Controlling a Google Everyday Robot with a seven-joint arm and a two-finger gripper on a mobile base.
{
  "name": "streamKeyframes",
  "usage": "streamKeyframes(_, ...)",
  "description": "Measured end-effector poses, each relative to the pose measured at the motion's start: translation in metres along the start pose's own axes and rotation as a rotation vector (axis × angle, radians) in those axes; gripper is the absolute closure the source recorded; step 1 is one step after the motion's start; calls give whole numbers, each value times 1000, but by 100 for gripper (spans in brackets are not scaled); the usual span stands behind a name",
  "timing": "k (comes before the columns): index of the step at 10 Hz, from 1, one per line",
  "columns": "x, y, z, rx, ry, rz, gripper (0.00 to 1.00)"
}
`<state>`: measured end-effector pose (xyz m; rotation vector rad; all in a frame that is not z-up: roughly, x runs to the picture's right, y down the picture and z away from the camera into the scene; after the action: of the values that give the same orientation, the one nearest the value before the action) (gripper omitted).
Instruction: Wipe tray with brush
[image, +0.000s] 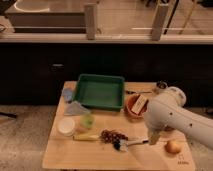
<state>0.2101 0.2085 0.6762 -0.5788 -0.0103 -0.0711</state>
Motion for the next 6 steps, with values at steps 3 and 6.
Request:
streamKeyframes(3, -1, 8, 31, -25, 4, -7, 20)
streamKeyframes(6, 2, 5, 49, -35, 13, -3, 20)
